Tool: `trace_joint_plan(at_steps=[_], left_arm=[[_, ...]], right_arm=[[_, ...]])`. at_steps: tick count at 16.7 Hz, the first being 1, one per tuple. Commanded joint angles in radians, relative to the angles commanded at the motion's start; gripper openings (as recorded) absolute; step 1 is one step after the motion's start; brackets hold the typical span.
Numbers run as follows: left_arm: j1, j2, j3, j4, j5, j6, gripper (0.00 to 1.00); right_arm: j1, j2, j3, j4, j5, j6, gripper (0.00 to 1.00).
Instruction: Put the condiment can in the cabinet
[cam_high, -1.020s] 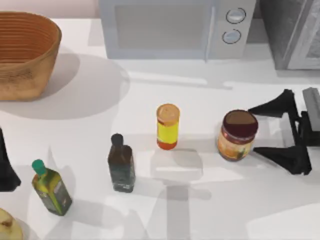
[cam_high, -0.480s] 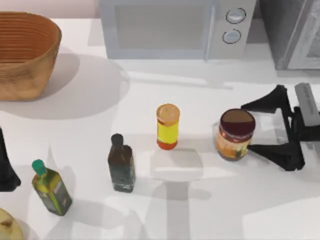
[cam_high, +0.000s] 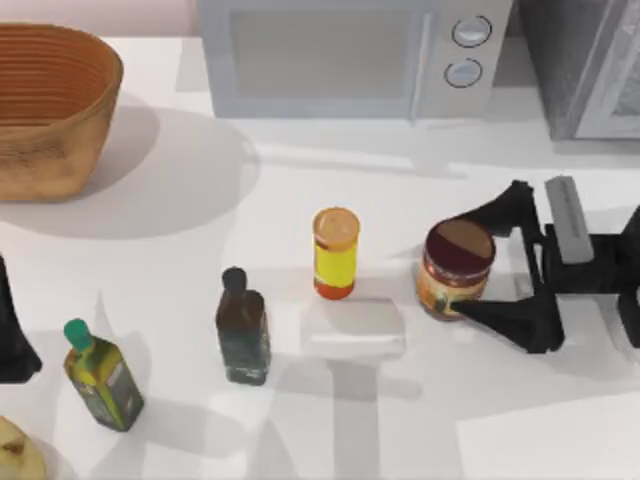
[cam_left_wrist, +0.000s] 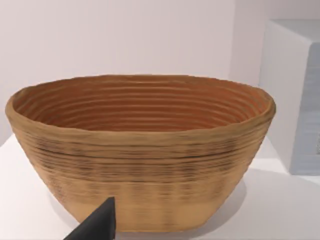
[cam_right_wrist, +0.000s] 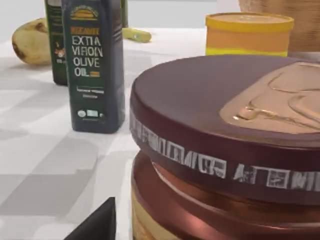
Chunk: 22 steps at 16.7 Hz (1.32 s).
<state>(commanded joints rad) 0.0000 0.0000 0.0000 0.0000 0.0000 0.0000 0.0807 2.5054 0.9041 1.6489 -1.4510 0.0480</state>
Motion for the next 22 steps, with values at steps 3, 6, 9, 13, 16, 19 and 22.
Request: trace_joint_plan(at_steps=[3, 6, 9, 13, 16, 19, 22], left_arm=[[0.0, 0.0, 0.0, 0.0, 0.0, 0.0, 1.0], [0.0, 0.0, 0.0, 0.0, 0.0, 0.0, 1.0], [0.0, 0.0, 0.0, 0.0, 0.0, 0.0, 1.0], [0.0, 0.0, 0.0, 0.0, 0.0, 0.0, 1.0], [0.0, 0.0, 0.0, 0.0, 0.0, 0.0, 1.0], [0.0, 0.0, 0.0, 0.0, 0.0, 0.0, 1.0], [0.0, 0.0, 0.0, 0.0, 0.0, 0.0, 1.0]], right_arm=[[0.023, 0.02, -0.017, 0.06, 0.023, 0.022, 1.0], [0.025, 0.023, -0.02, 0.067, 0.025, 0.024, 1.0], [0.025, 0.023, -0.02, 0.067, 0.025, 0.024, 0.92], [0.025, 0.023, -0.02, 0.067, 0.025, 0.024, 0.62], [0.025, 0.023, -0.02, 0.067, 0.025, 0.024, 0.4], [0.025, 0.023, -0.02, 0.067, 0.025, 0.024, 0.17], [0.025, 0.023, -0.02, 0.067, 0.025, 0.024, 0.0]])
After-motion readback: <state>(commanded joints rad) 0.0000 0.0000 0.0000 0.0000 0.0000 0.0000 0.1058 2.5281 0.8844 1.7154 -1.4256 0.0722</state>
